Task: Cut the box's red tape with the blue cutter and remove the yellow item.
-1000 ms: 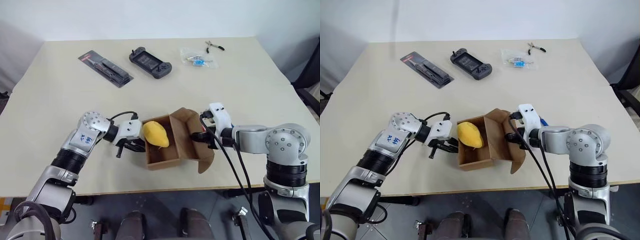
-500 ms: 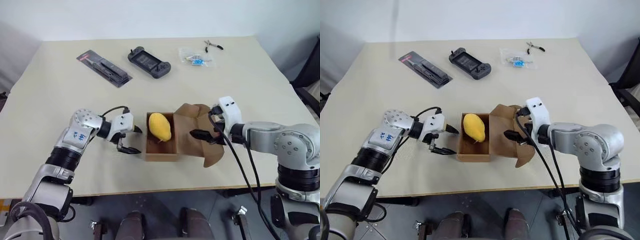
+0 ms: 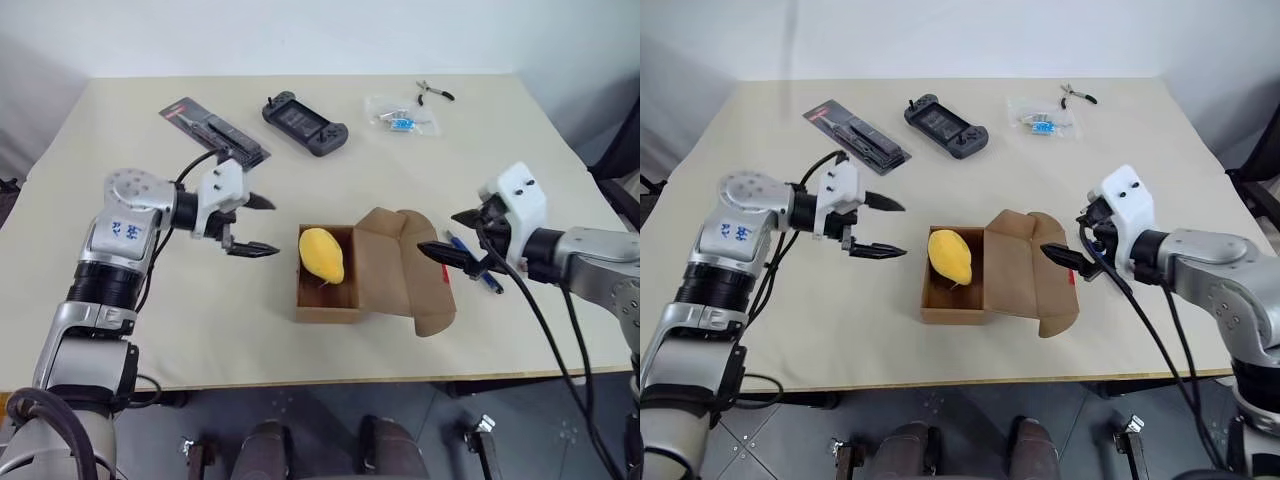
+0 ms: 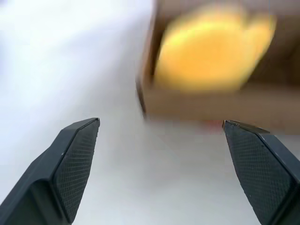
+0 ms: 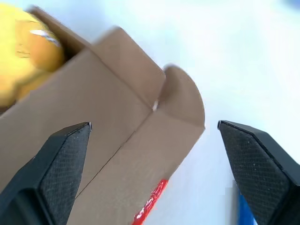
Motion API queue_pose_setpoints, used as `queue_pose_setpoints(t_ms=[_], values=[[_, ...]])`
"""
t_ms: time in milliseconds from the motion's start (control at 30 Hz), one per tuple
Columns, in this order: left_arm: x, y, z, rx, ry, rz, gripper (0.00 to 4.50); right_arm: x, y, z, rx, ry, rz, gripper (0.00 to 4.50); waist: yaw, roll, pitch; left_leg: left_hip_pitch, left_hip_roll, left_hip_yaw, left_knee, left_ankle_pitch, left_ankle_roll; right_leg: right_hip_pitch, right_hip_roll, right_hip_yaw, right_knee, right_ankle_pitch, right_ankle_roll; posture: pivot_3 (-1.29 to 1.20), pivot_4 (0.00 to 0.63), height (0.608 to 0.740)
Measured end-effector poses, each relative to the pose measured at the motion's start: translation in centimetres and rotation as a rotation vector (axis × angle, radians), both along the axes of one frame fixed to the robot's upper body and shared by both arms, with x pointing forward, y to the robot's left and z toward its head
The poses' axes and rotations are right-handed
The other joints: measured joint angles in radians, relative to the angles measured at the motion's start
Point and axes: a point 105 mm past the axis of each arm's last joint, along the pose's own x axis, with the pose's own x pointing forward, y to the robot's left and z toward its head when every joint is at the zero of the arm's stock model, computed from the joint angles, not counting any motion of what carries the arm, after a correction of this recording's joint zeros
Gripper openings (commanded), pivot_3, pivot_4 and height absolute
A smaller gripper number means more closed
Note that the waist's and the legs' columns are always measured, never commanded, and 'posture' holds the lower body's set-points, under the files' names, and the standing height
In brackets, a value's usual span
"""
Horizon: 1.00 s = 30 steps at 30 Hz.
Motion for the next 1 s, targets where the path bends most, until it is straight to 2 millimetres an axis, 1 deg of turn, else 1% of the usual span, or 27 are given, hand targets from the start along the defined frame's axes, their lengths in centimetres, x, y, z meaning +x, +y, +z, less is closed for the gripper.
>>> queue_pose_setpoints(t_ms=[100,133,200,233,267,333,400,500,633,667,700,800,833,933,1000], values=[[-0.7,-3.5,0.2,-0.008,0.007,-0.122,4.47,-1.2,0.3,-0.3,-0.026,-0.029,0.101,4.50,0.000,-0.001,0.001,0.000,0.000,0.000,0.000,0.000,0.000,0.000,0.000,-0.001,-0.001,0.000,0.000,0.00,0.150,0.740],[-0.9,-4.4,0.1,-0.001,0.012,-0.157,4.47,-1.5,0.4,-0.3,-0.029,-0.038,0.129,4.50,-0.001,-0.001,0.001,0.000,0.000,0.000,0.000,0.000,0.000,0.000,0.000,-0.001,-0.001,0.000,0.000,0.00,0.150,0.740],[-1.3,-5.6,-0.3,0.023,0.019,-0.209,4.47,-2.0,0.4,-0.4,-0.033,-0.050,0.149,4.50,-0.005,-0.001,0.001,0.001,0.000,0.001,0.000,0.000,0.000,0.000,0.000,-0.001,-0.001,0.000,0.000,0.00,0.150,0.740],[-1.4,-6.1,-0.9,0.053,0.017,-0.231,4.47,-2.1,0.2,-0.5,-0.036,-0.054,0.145,4.50,-0.005,-0.001,0.001,0.001,0.000,0.001,0.000,0.000,0.000,0.000,0.000,-0.001,-0.001,0.000,0.000,0.00,0.150,0.740],[-1.3,-6.3,-1.6,0.090,0.022,-0.246,4.28,-2.2,0.0,-0.5,-0.040,-0.062,0.135,4.50,-0.005,-0.001,0.001,0.001,0.000,0.001,0.000,0.000,0.000,0.000,0.000,0.000,0.000,0.000,0.000,0.00,0.150,0.740],[-1.0,-6.2,-3.4,0.158,0.040,-0.254,3.84,-2.4,-0.5,-0.5,-0.042,-0.072,0.110,4.50,-0.004,-0.001,0.001,0.001,0.000,0.001,0.000,0.000,0.000,0.000,0.000,0.000,-0.001,0.000,0.000,0.00,0.150,0.740],[-0.6,-6.0,-4.3,0.182,0.043,-0.248,3.28,-2.8,-0.5,-0.5,-0.048,-0.084,0.101,4.50,-0.002,-0.001,0.001,0.001,0.000,0.001,0.001,0.000,0.000,0.000,0.000,0.000,-0.001,0.000,0.000,0.00,0.150,0.740],[-0.1,-6.0,-4.1,0.202,0.015,-0.258,2.31,-3.4,-0.7,-0.6,-0.054,-0.095,0.087,4.50,0.000,-0.002,0.001,0.001,0.000,0.001,0.001,0.000,0.000,0.001,0.000,0.000,-0.001,0.000,0.000,0.00,0.150,0.740],[0.2,-5.8,-3.7,0.200,0.014,-0.269,1.15,-3.9,-0.9,-0.6,-0.059,-0.107,0.065,4.50,0.000,-0.002,0.001,0.001,0.000,0.000,0.002,0.000,0.000,0.001,0.000,0.000,-0.002,0.000,0.000,0.00,0.150,0.740],[0.2,-5.8,-3.7,0.199,0.014,-0.270,0.97,-3.9,-1.0,-0.6,-0.059,-0.107,0.064,4.50,0.000,-0.002,0.001,0.001,0.000,0.000,0.002,0.000,0.000,0.001,0.000,0.000,-0.001,0.000,0.000,0.00,0.150,0.740],[0.2,-5.8,-3.6,0.194,0.020,-0.270,0.70,-3.9,-1.0,-0.7,-0.059,-0.107,0.061,4.50,0.000,-0.002,0.001,0.001,0.000,0.000,0.002,0.000,0.000,0.001,0.000,0.000,-0.001,0.000,0.000,0.00,0.150,0.740],[0.0,-6.0,-3.0,0.127,0.044,-0.284,0.15,-3.9,-0.9,-0.4,-0.043,-0.116,0.067,4.50,-0.001,-0.002,0.001,0.000,0.000,0.000,0.002,0.000,0.000,0.001,0.000,0.000,-0.001,0.000,0.000,0.00,0.150,0.740],[-0.1,-6.2,-2.6,0.089,0.058,-0.290,0.06,-4.0,-0.8,-0.4,-0.039,-0.115,0.077,4.50,-0.001,-0.002,0.001,0.001,0.000,0.000,0.002,0.000,0.000,0.001,0.000,-0.001,-0.001,0.000,0.000,0.00,0.150,0.740],[-0.3,-6.2,-1.7,0.023,0.076,-0.299,0.05,-4.3,-0.5,-0.3,-0.033,-0.123,0.120,4.50,-0.001,-0.002,0.001,0.001,0.000,0.000,0.002,0.000,0.000,0.001,0.000,-0.001,-0.001,0.000,0.000,0.00,0.150,0.740],[-0.5,-6.4,-0.8,-0.032,0.081,-0.303,0.05,-4.6,-0.2,-0.1,-0.028,-0.135,0.154,4.50,-0.001,-0.002,0.001,0.000,0.000,0.000,0.003,0.000,0.000,0.002,0.000,-0.001,-0.001,0.000,0.000,0.00,0.150,0.740]])
